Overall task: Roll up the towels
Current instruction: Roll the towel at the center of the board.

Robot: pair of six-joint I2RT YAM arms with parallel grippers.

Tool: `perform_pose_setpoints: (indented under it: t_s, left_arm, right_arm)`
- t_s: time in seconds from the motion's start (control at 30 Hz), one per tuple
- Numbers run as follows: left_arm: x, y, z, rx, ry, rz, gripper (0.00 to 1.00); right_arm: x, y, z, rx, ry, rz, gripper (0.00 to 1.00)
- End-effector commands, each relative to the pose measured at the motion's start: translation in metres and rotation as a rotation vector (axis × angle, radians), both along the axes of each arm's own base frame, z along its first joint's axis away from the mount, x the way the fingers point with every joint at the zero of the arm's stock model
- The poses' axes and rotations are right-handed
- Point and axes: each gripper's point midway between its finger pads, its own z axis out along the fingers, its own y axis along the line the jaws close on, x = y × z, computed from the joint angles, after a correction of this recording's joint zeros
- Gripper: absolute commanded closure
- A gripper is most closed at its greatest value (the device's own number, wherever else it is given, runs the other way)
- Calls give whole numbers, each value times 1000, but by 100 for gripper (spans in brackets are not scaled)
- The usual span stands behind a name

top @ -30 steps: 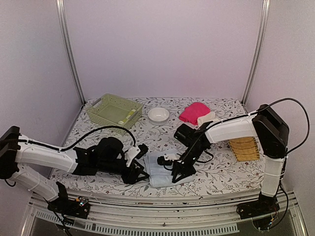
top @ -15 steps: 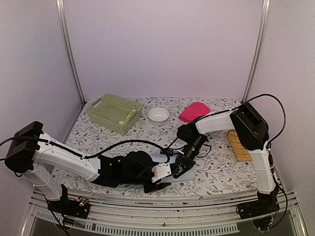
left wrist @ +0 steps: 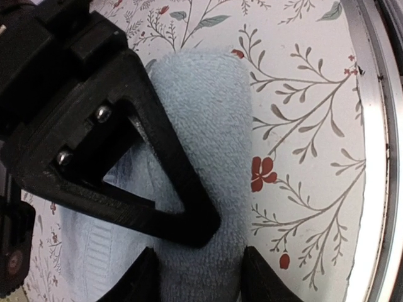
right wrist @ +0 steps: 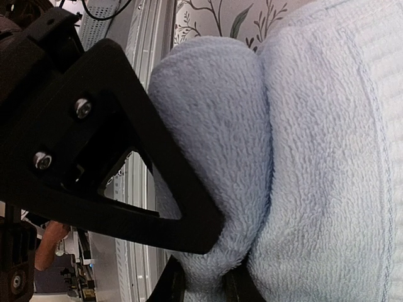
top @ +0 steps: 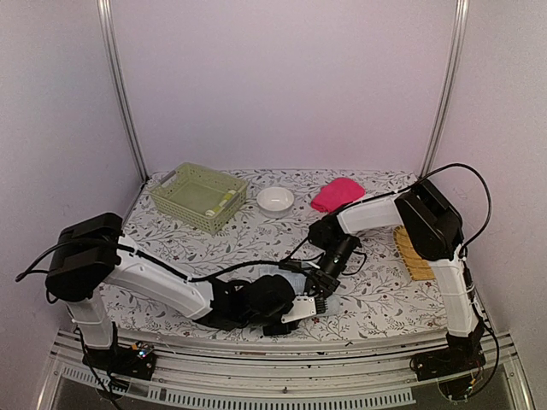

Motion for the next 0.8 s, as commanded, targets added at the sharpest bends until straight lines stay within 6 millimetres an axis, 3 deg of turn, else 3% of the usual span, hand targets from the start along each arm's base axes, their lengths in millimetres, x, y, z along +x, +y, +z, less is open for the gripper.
perform_pose_setpoints:
  t_s: [0.0, 0.13, 0.27, 0.4, 0.47, 0.57, 0.67, 0.77]
  left_arm:
    - [1, 15, -29, 119, -13, 18, 57]
    - [2, 14, -32, 137, -4, 22, 68]
    - [-1, 14, -31, 153, 12, 12, 77]
    - [-7, 14, -27, 152, 47, -10, 82]
    - [-13, 12, -24, 144, 78, -24, 83]
    - [-21, 10, -20, 143, 133, -41, 85]
    - [-28, 7, -13, 132, 180, -54, 85]
    - [-32, 7, -9, 131, 209, -51, 85]
  right_arm:
    - [-3, -7, -11, -43, -2, 24, 87]
    - [-3, -4, 2, -22, -8, 21, 78]
    - [3, -3, 36, 42, -67, 26, 64]
    - [22, -4, 73, 107, -147, -3, 56]
    - [33, -7, 82, 120, -184, -26, 56]
    - [56, -13, 73, 77, -249, -87, 56]
    - [77, -21, 40, -51, -336, -148, 61]
    - [82, -25, 17, -117, -340, -175, 65]
